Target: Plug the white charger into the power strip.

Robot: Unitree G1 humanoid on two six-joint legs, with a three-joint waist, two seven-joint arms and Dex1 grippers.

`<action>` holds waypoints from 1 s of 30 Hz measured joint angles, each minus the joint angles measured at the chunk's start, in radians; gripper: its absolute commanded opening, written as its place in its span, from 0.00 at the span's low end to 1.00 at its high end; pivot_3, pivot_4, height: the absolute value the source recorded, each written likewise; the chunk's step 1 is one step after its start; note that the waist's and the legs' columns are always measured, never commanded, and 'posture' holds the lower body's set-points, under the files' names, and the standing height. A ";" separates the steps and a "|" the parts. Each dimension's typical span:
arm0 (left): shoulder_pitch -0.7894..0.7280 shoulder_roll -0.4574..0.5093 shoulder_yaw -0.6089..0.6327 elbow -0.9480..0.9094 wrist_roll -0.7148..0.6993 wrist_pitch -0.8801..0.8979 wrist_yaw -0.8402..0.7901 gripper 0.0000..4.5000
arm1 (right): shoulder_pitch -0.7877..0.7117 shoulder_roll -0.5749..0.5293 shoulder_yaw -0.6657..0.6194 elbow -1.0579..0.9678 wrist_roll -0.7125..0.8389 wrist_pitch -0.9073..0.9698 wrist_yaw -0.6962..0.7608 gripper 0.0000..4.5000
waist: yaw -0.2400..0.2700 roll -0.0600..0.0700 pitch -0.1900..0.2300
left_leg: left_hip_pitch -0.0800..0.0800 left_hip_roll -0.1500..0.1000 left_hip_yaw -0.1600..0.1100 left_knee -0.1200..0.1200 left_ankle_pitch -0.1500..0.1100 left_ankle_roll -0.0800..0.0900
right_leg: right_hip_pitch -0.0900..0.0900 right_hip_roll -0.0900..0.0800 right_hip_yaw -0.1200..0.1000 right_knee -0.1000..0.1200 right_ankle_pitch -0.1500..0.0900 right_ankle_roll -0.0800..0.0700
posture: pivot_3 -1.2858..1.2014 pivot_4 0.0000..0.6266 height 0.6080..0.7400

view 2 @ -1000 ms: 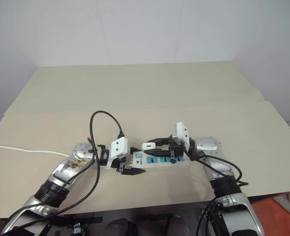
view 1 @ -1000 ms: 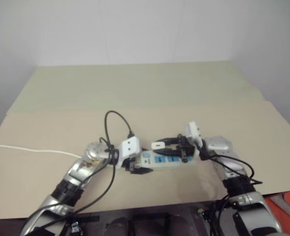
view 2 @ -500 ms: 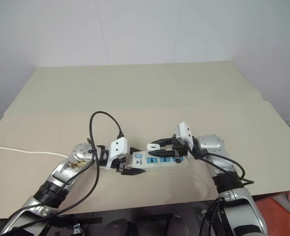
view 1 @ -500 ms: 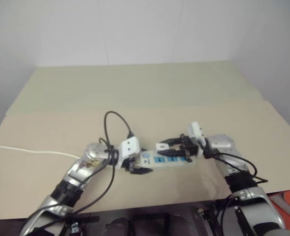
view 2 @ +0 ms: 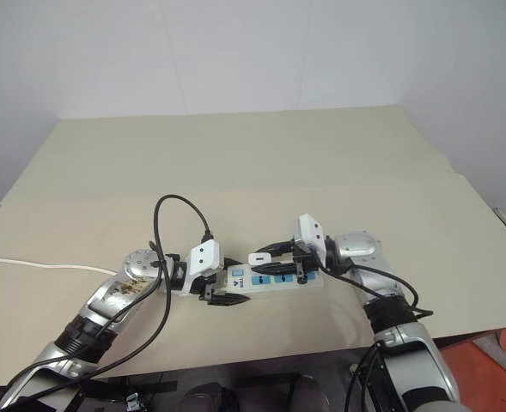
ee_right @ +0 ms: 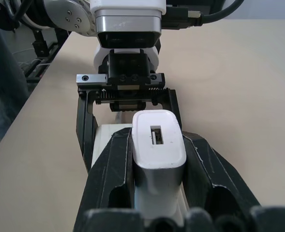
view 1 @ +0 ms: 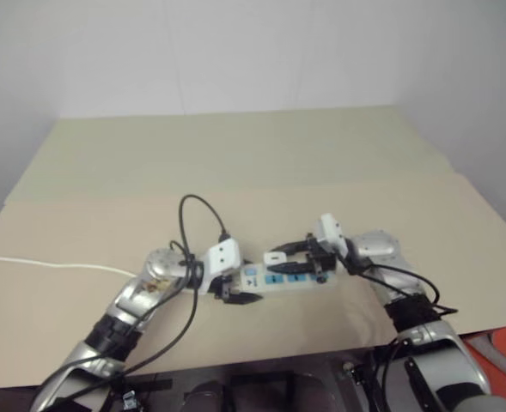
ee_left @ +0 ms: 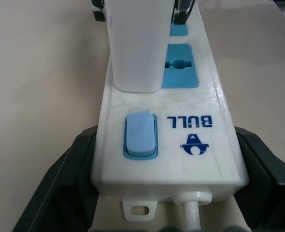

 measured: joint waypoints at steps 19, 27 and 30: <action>0.000 -0.002 -0.003 0.003 0.000 0.000 0.010 0.73 | -0.033 0.001 0.017 0.049 0.002 -0.009 0.013 0.26 | 0.001 -0.002 -0.001 | 0.002 0.001 0.000 0.000 0.000 0.000 | 0.001 0.000 0.002 0.000 0.001 -0.001 | 0.52 0.24 1.00; 0.002 -0.002 -0.003 -0.001 -0.001 -0.001 0.009 0.73 | -0.033 -0.005 0.019 0.082 -0.033 0.016 -0.004 0.63 | 0.003 -0.002 -0.001 | 0.001 0.001 0.001 0.000 0.000 0.000 | -0.002 0.000 0.002 0.000 0.001 -0.001 | 0.52 0.24 1.00; 0.002 -0.002 0.000 -0.001 -0.001 -0.001 0.007 0.73 | -0.035 -0.005 0.013 0.082 -0.041 0.021 -0.009 0.88 | 0.005 -0.002 -0.001 | 0.000 0.001 0.001 -0.001 0.000 0.000 | -0.001 0.000 0.002 0.000 0.001 -0.001 | 0.52 0.24 1.00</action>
